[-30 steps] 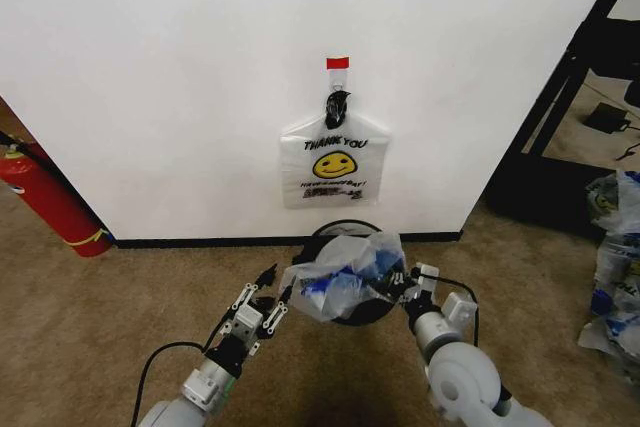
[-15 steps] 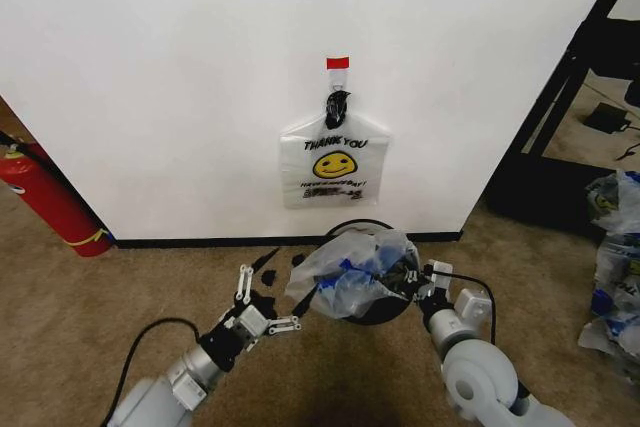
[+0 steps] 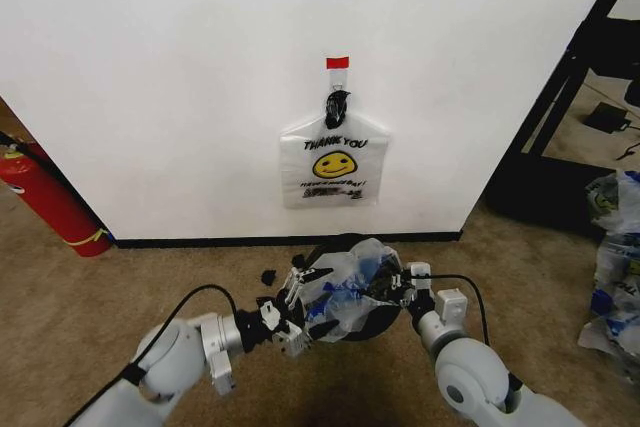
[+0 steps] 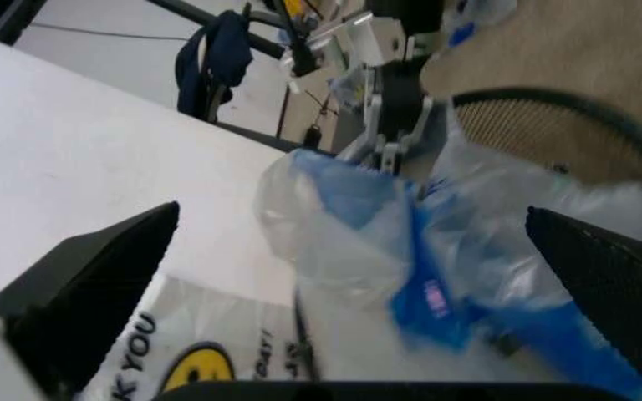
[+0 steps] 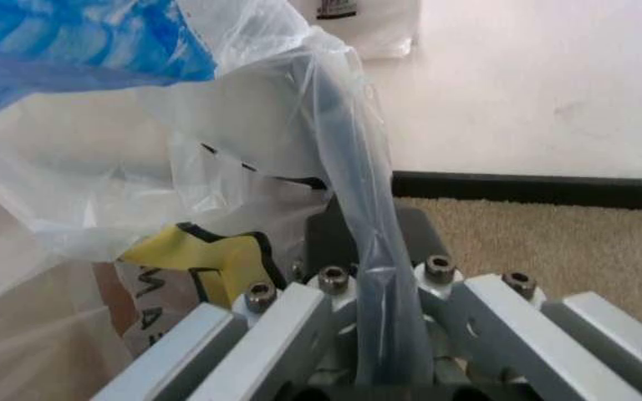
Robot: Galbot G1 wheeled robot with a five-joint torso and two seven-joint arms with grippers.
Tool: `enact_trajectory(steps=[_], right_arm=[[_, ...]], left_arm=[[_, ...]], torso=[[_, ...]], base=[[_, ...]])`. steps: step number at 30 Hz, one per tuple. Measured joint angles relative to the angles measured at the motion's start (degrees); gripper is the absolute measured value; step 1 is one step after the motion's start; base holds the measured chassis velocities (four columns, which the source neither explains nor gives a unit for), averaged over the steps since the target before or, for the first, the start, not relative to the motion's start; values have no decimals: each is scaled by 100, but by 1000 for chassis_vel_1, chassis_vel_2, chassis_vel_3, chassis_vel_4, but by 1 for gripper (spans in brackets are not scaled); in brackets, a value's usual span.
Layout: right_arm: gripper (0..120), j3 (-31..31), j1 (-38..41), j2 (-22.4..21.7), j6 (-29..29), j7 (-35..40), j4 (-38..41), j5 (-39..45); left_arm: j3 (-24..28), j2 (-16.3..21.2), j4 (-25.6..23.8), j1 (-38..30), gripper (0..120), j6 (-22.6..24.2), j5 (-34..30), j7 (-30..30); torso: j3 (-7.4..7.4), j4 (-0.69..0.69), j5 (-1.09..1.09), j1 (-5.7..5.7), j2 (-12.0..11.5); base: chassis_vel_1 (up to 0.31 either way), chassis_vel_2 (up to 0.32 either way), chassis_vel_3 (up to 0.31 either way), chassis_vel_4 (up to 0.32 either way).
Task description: Pick up the garbage bag from the wall and place it over the trash bin.
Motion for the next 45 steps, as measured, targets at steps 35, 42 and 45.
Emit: enact_trajectory(steps=[35, 42, 45], right_arm=[[0, -51, -72, 72, -119, 12, 215, -152], [0, -69, -105, 93, -119, 16, 267, -175], [0, -67, -124, 97, -119, 17, 288, -175]], left_arm=[[-129, -332, -1, 59, 52, 167, 2691, -1023], [-196, -338, -92, 181, 28, 180, 2685, -991], [-208, -339, -118, 205, 18, 193, 2667, -972]], torso=[[-1, 0, 0, -1, 0], [-1, 0, 0, -1, 0], [-1, 0, 0, -1, 0]], base=[[0, 0, 0, 0], [0, 0, 0, 0], [0, 0, 0, 0]])
